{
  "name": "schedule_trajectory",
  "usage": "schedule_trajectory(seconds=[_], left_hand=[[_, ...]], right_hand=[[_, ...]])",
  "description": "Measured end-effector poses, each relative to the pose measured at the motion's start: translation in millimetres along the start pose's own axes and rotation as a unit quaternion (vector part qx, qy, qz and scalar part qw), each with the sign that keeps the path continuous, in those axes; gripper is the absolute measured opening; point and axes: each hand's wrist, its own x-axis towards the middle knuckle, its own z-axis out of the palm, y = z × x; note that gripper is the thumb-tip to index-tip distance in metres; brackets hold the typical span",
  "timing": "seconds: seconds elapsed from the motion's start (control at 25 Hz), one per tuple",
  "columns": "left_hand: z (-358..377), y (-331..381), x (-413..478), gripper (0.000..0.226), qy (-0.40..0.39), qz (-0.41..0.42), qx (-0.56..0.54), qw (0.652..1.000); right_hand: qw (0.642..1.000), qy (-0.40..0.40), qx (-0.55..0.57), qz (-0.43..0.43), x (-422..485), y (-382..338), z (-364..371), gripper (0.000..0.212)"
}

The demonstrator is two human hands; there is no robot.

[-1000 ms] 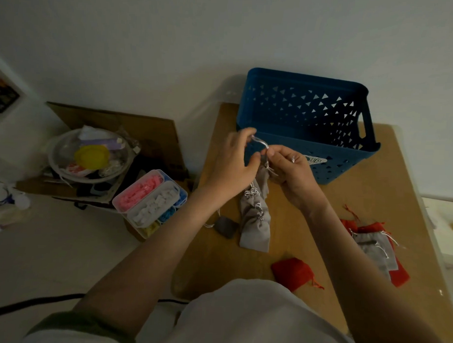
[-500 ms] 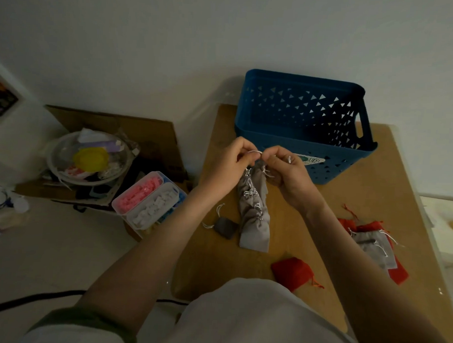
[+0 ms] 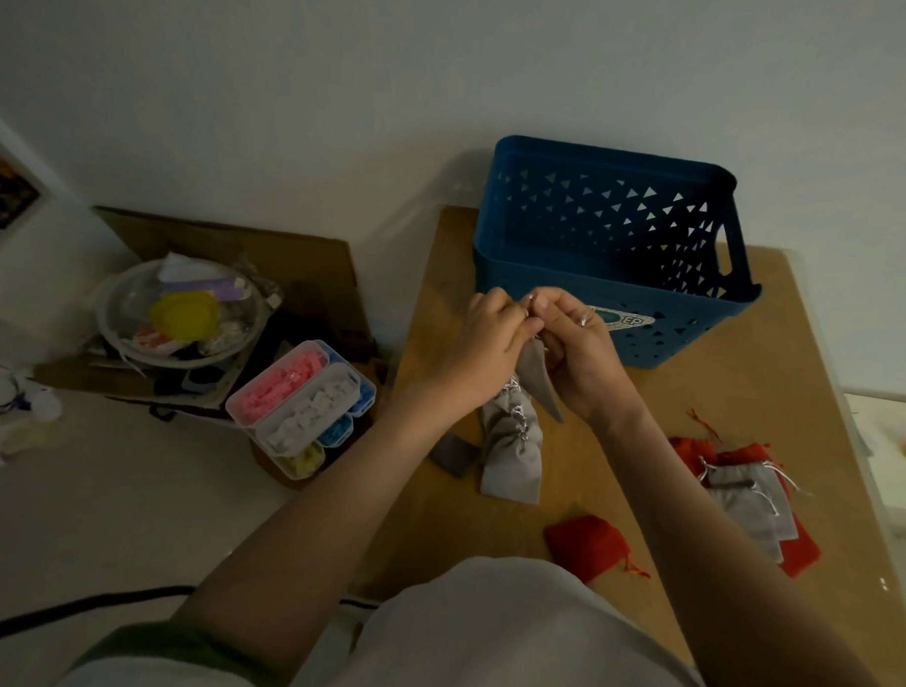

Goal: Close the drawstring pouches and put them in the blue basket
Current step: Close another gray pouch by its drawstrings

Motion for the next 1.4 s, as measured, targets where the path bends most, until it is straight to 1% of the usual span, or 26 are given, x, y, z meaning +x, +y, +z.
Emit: schedule_trajectory(seconds=[0.12, 0.2, 0.28, 0.36, 0.4, 0.44, 0.48, 0.52, 0.56, 0.6, 0.68, 0.72, 0.84, 0.88, 0.92, 0.96, 1.08, 1.16, 1.2, 1.28, 1.32, 1.36, 1.4], left_hand=[[0.6, 0.0, 3.1, 0.025, 0.03, -0.02, -0.008, 0.999], [0.2, -1.2, 3.6, 0.025, 0.027, -0.056, -0.036, 0.997], [0.4, -4.8, 5.3, 0.026, 0.008, -0.101, -0.09, 0.991], [-1.1, -5.0, 5.0, 0.029, 0.004, -0.143, -0.172, 0.975], [-3.8, -3.4, 3.6, 0.029, 0.009, -0.17, -0.224, 0.96], [-7.0, -2.8, 1.7, 0.029, 0.015, -0.195, -0.277, 0.941], [-10.5, -2.7, -0.2, 0.027, 0.021, -0.207, -0.326, 0.922], [-13.2, -4.1, -1.4, 0.025, 0.024, -0.209, -0.359, 0.909], [-15.8, -5.0, -2.3, 0.023, 0.022, -0.205, -0.379, 0.902], [-16.9, -6.8, -2.3, 0.023, 0.016, -0.197, -0.393, 0.898], [-17.2, -9.0, -1.8, 0.022, 0.009, -0.19, -0.427, 0.884], [-17.8, -8.8, -1.0, 0.022, 0.011, -0.197, -0.457, 0.867], [-22.9, -10.1, 2.2, 0.026, 0.009, -0.226, -0.572, 0.788], [-25.1, -11.3, 2.9, 0.027, -0.007, -0.223, -0.595, 0.772], [-26.3, -12.9, 3.4, 0.029, -0.024, -0.219, -0.593, 0.774], [-26.8, -13.2, 3.5, 0.029, -0.036, -0.216, -0.574, 0.789], [-26.7, -12.2, 5.3, 0.03, -0.038, -0.224, -0.481, 0.846], [-25.9, -10.9, 5.7, 0.029, -0.054, -0.226, -0.421, 0.877], [-25.4, -11.3, 4.8, 0.028, -0.068, -0.229, -0.398, 0.886], [-21.6, -14.3, 3.0, 0.026, -0.09, -0.239, -0.361, 0.897], [-19.0, -15.5, 2.1, 0.023, -0.093, -0.247, -0.345, 0.901], [-16.4, -15.7, 1.7, 0.019, -0.09, -0.256, -0.337, 0.902], [-14.7, -16.0, 1.4, 0.015, -0.081, -0.266, -0.336, 0.9]], right_hand=[[0.997, -0.025, -0.073, -0.025, 3.1, -2.3, -3.9, 0.017], [0.99, -0.012, -0.132, -0.041, 2.2, -2.6, -0.4, 0.013], [0.987, 0.021, -0.156, -0.041, -1.0, -0.9, 6.5, 0.01], [0.989, 0.042, -0.142, -0.02, -3.6, -2.7, 9.7, 0.021], [0.986, 0.04, -0.161, -0.005, -3.6, -5.0, 9.0, 0.024], [0.976, 0.033, -0.217, 0.009, -3.1, -8.2, 7.6, 0.024], [0.953, 0.029, -0.301, 0.016, -0.8, -10.5, 4.0, 0.025], [0.92, 0.026, -0.392, 0.016, 1.6, -12.1, -0.7, 0.026], [0.89, 0.021, -0.456, 0.018, 4.0, -11.9, -4.6, 0.025], [0.875, 0.015, -0.483, 0.019, 5.6, -11.9, -6.8, 0.021], [0.881, -0.002, -0.474, 0.016, 6.6, -10.3, -8.9, 0.015], [0.889, -0.008, -0.458, 0.015, 6.5, -10.5, -8.4, 0.016], [0.925, -0.042, -0.377, 0.005, 8.1, -12.4, -13.6, 0.019], [0.932, -0.059, -0.358, 0.0, 8.3, -12.7, -16.3, 0.02], [0.935, -0.077, -0.347, -0.001, 7.9, -12.4, -18.3, 0.02], [0.935, -0.091, -0.343, 0.0, 7.1, -11.2, -19.3, 0.019], [0.934, -0.089, -0.347, 0.01, 4.8, -6.5, -20.9, 0.017], [0.921, -0.079, -0.382, 0.011, 5.7, -4.3, -25.6, 0.02], [0.905, -0.069, -0.419, 0.01, 6.8, -2.3, -28.7, 0.02], [0.861, -0.026, -0.508, 0.02, 9.7, 1.1, -34.2, 0.017], [0.848, 0.0, -0.529, 0.027, 10.7, 2.2, -35.7, 0.017], [0.854, 0.017, -0.519, 0.034, 10.5, 2.6, -36.0, 0.019], [0.875, 0.026, -0.482, 0.04, 9.2, 1.6, -34.5, 0.025]])
